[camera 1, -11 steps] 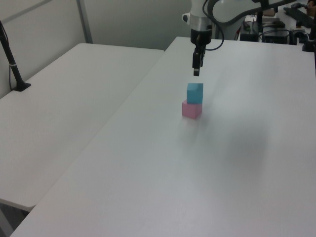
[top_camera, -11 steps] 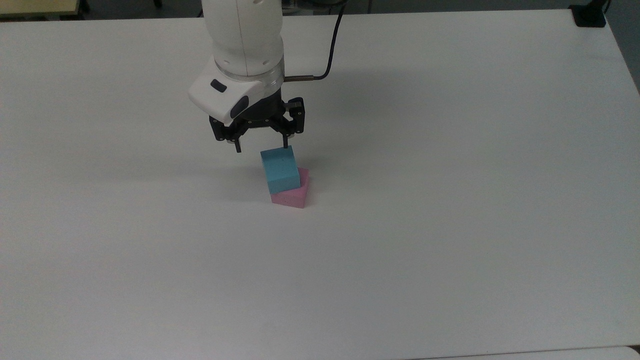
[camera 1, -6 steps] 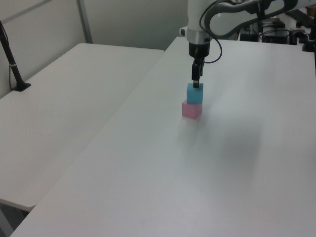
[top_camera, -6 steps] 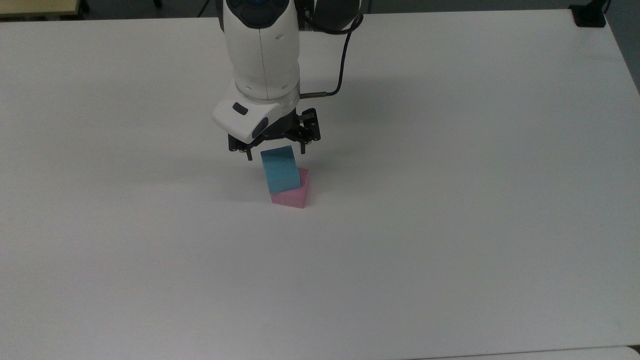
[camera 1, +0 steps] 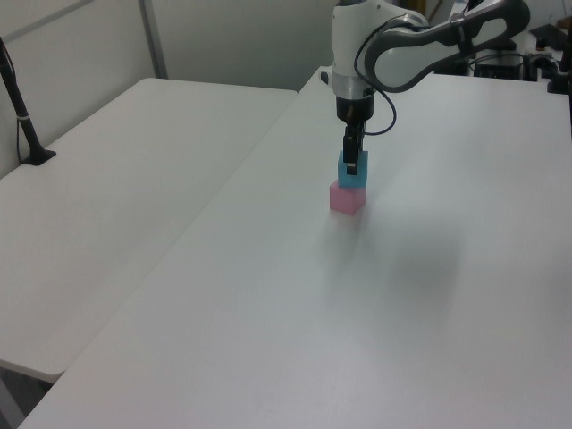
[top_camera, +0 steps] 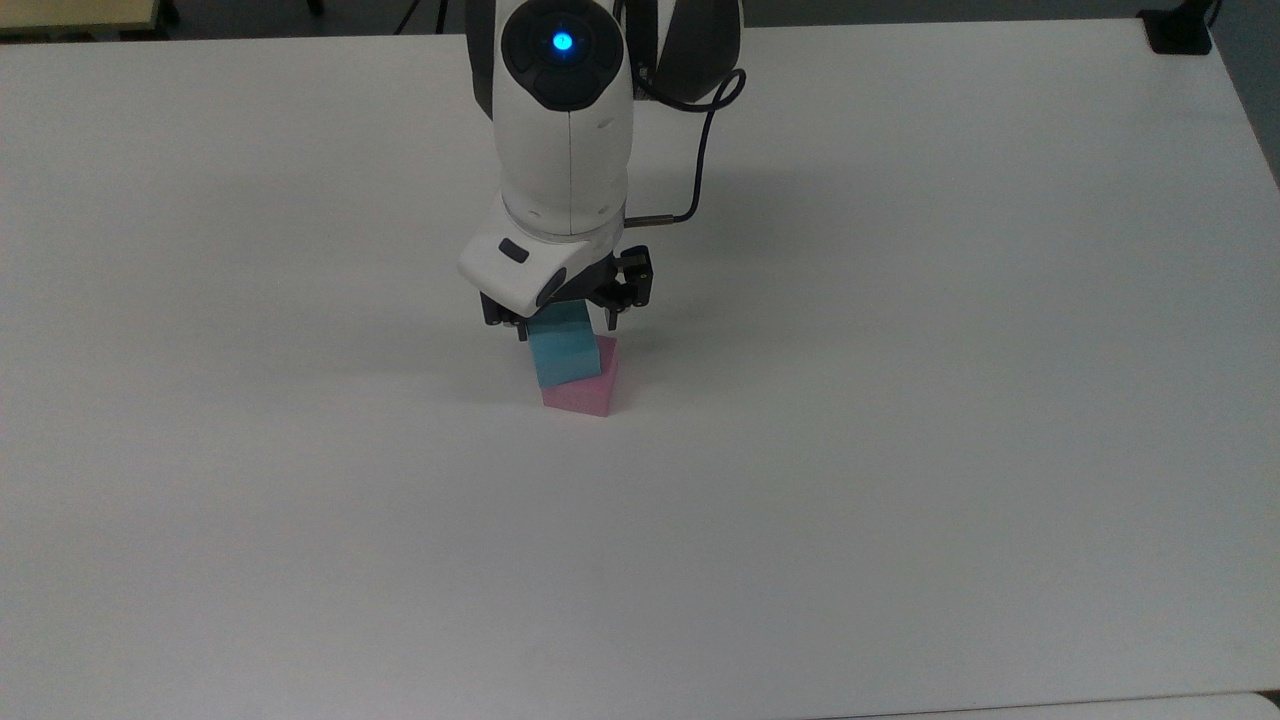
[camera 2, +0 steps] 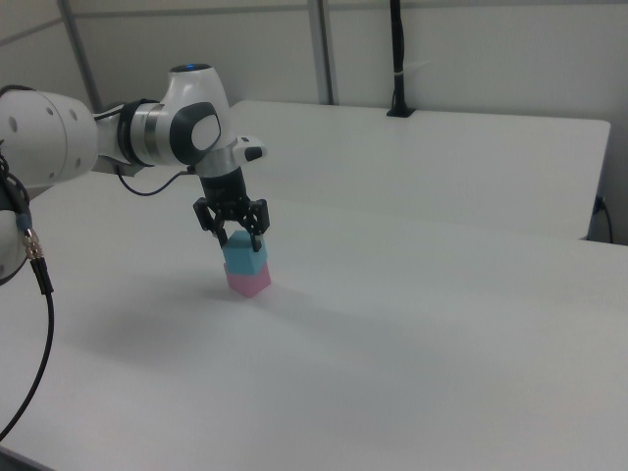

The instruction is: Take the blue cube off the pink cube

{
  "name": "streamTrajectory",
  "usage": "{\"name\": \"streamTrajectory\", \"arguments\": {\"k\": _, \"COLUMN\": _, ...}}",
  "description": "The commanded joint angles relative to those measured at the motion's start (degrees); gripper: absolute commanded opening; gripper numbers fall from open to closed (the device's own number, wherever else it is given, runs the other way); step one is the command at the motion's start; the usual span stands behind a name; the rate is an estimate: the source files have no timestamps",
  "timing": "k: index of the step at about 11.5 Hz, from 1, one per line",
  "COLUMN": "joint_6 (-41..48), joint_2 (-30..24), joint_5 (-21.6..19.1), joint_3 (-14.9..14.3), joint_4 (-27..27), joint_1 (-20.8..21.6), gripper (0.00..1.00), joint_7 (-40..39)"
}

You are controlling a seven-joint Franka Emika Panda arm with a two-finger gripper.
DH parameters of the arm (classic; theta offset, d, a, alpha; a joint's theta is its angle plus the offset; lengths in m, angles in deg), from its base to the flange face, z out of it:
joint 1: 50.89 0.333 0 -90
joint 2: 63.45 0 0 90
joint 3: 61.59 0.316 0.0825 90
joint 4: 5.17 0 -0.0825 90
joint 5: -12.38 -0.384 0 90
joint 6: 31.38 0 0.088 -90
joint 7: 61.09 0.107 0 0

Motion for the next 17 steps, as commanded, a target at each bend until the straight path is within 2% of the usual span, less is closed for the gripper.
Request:
{"name": "streamTrajectory", "arguments": {"k": 1, "joint_6": -1.46, "joint_2": -0.46, "joint_5": 1.01, "joint_3": 0.05, "joint_4": -0.71, "joint_1": 0.69, "gripper": 0.2, "joint_7": 1.49}}
{"name": "streamTrajectory", "arguments": {"k": 4, "joint_6": -0.49, "joint_2": -2.74, "joint_5": 0.83, "joint_3": 0.05, "joint_4": -0.71, "joint_1": 0.08, "gripper": 0.16, "joint_7": 1.4}}
{"name": "streamTrajectory", "arguments": {"k": 6, "joint_6": 5.02, "joint_2": -5.98, "joint_5": 0.83, "joint_3": 0.05, "joint_4": -1.41, "joint_1": -1.14, "gripper": 0.16, "joint_7": 0.09}}
{"name": "streamTrajectory", "arguments": {"k": 8, "joint_6": 6.46, "joint_2": -10.99, "joint_5": 0.92, "joint_3": -0.65, "joint_4": -6.31, "joint_1": -3.07, "gripper": 0.16, "joint_7": -3.59}}
{"name": "streamTrajectory", "arguments": {"k": 9, "joint_6": 6.72, "joint_2": -13.79, "joint_5": 0.92, "joint_3": -1.09, "joint_4": -8.77, "joint_1": -5.44, "gripper": 0.18, "joint_7": -7.96}}
{"name": "streamTrajectory", "arguments": {"k": 10, "joint_6": 6.81, "joint_2": -15.48, "joint_5": 0.83, "joint_3": -1.87, "joint_4": -10.19, "joint_1": -8.07, "gripper": 0.18, "joint_7": -15.74}}
{"name": "streamTrajectory", "arguments": {"k": 11, "joint_6": 6.29, "joint_2": -16.36, "joint_5": 0.74, "joint_3": -2.84, "joint_4": -10.81, "joint_1": -10.18, "gripper": 0.18, "joint_7": -18.78}}
{"name": "streamTrajectory", "arguments": {"k": 14, "joint_6": 5.23, "joint_2": -16.2, "joint_5": -0.22, "joint_3": -8.46, "joint_4": -11.96, "joint_1": -13.97, "gripper": 0.19, "joint_7": -23.44}}
{"name": "streamTrajectory", "arguments": {"k": 16, "joint_6": 3.05, "joint_2": -16.02, "joint_5": -2.85, "joint_3": -9.18, "joint_4": -14.15, "joint_1": -16.52, "gripper": 0.2, "joint_7": -24.61}}
{"name": "streamTrajectory", "arguments": {"k": 17, "joint_6": -1.32, "joint_2": -15.76, "joint_5": -3.03, "joint_3": -9.18, "joint_4": -16.86, "joint_1": -16.62, "gripper": 0.2, "joint_7": -24.52}}
